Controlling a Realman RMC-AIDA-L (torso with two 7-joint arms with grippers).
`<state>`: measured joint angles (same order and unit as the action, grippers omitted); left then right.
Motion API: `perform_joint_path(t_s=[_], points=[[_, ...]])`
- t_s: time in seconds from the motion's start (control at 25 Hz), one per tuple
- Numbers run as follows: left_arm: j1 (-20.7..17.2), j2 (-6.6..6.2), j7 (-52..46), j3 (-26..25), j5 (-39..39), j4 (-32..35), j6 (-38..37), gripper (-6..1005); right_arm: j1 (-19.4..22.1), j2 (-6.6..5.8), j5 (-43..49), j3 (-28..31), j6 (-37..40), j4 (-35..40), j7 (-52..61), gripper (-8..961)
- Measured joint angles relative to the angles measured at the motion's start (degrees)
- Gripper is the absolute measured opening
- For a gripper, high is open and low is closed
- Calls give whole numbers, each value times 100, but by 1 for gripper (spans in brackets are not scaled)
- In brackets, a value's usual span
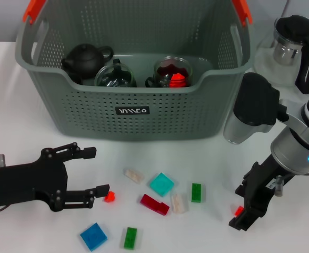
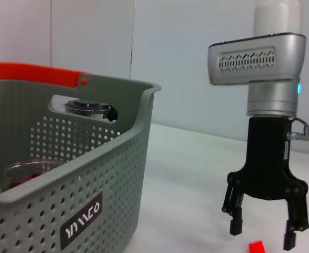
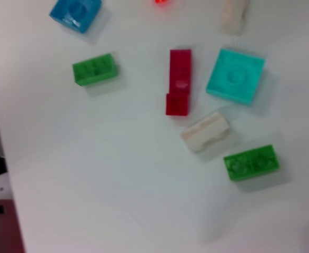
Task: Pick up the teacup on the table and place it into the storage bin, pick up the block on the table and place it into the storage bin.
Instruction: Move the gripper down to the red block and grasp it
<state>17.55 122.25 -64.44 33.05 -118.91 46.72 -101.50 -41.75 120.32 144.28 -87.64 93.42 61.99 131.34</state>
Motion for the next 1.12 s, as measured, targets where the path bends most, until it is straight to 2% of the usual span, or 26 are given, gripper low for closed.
perform_joint_path(t_s=[0.24, 0.56, 1.0, 1.12], points=[[18, 1, 3, 0, -4, -93, 79, 878, 3, 9, 98, -216, -191, -13, 162, 797], [32, -8, 82, 0, -4, -189, 146, 877, 18, 9, 168, -456, -314, -18, 308, 634], [42, -26, 142, 0, 0, -243, 226, 878, 46, 9, 171, -700, -469, -22, 378, 629], [40, -26, 142, 0, 0, -244, 229, 878, 35, 15, 166, -729, -484, -27, 408, 523]])
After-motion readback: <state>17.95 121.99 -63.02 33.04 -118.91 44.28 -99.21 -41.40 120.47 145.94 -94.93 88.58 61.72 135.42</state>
